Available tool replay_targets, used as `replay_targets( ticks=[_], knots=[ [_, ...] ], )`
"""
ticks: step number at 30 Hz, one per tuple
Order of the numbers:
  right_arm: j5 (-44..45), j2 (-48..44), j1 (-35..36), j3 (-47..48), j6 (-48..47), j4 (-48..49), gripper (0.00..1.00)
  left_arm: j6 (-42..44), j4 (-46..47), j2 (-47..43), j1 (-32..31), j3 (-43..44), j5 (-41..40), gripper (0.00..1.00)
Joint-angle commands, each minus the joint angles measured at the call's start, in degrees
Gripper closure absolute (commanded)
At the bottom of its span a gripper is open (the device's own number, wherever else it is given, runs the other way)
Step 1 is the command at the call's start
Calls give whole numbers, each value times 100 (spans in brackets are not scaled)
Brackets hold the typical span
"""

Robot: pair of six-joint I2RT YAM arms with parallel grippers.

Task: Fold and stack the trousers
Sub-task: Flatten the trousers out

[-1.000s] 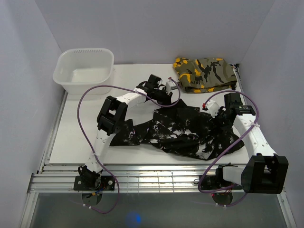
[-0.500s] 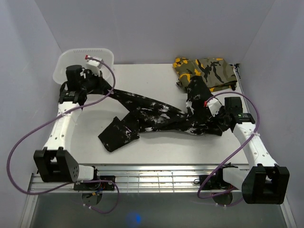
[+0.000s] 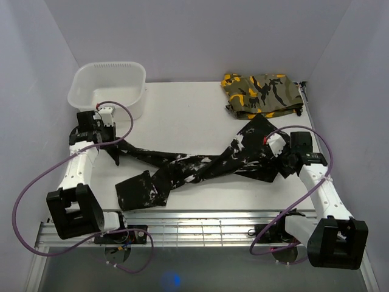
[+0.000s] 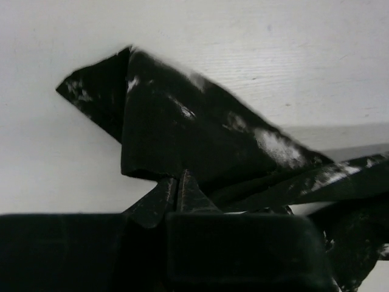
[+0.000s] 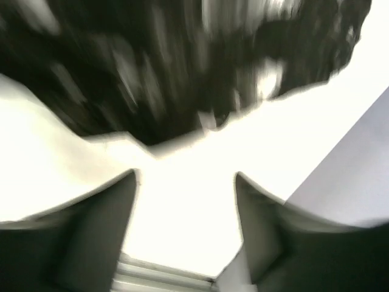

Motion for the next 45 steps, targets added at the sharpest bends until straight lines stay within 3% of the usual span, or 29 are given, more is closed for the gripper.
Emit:
replay_targets(
  ticks=[1, 3, 4, 5, 6, 8, 13, 18, 23, 28, 31, 34, 37, 38, 40, 41, 43, 44, 45],
  knots=[
    [355, -364, -190, -144, -937, -474, 21, 329, -275, 545, 293, 419, -294, 95],
    [-83, -400, -278, 276, -1026, -633, 3, 356, -462, 644, 346, 639, 398, 70],
    [-294, -304, -278, 496, -1052, -834, 0, 548, -558, 601, 389, 814, 707, 59],
    [-592, -225, -287, 1003, -1044, -923, 4, 680, -655, 575, 390, 938, 919, 43],
    [-716, -93, -287, 1277, -1027, -1011, 10, 795, -752, 557, 390, 1078, 1295, 35],
    [-1102, 398, -296, 1849, -991, -1230, 10, 1468, -1383, 679, 390, 1605, 1692, 26],
    [-1938, 2003, -296, 3607, -956, -1670, 9, 3105, -3507, 1198, 390, 2459, 2599, 20],
    [-2448, 3755, -287, 5276, -316, -2223, 4, 4283, -4512, 1181, 390, 1907, 2828, 20],
    [-2415, 4995, -217, 6568, 905, -1724, 4, 4575, -4716, 1111, 372, 915, 2811, 20],
    [-2484, 5804, -173, 6923, 2038, -1531, 4, 4585, -4532, 883, 215, 114, 2679, 16],
    [-2327, 5884, -111, 6616, 2426, -1083, 7, 4392, -4278, 716, 4, -186, 2451, 11],
    [-2142, 5946, -50, 6247, 2516, -687, 1, 4365, -4137, 619, -242, -274, 2266, 9],
    [-2150, 6068, -23, 6062, 2463, -747, 19, 4215, -3864, 636, -541, -475, 1968, 9],
    [-2185, 6069, -23, 6018, 2385, -809, 32, 4180, -3803, 679, -620, -528, 1889, 9],
    [-2351, 6008, -23, 5860, 2314, -844, 45, 4118, -3540, 732, -805, -660, 1704, 8],
    [-2405, 5973, -23, 5833, 2244, -853, 60, 4083, -3452, 759, -884, -765, 1660, 8],
    [-2562, 5841, -32, 5815, 2191, -897, 78, 3873, -3144, 925, -1130, -836, 1476, 7],
    [-2598, 5797, -32, 5850, 2130, -941, 91, 3776, -3021, 987, -1131, -880, 1422, 7],
    [-2590, 5727, -32, 5894, 2112, -1046, 92, 3540, -2724, 1101, -1418, -889, 1352, 7]
  ],
)
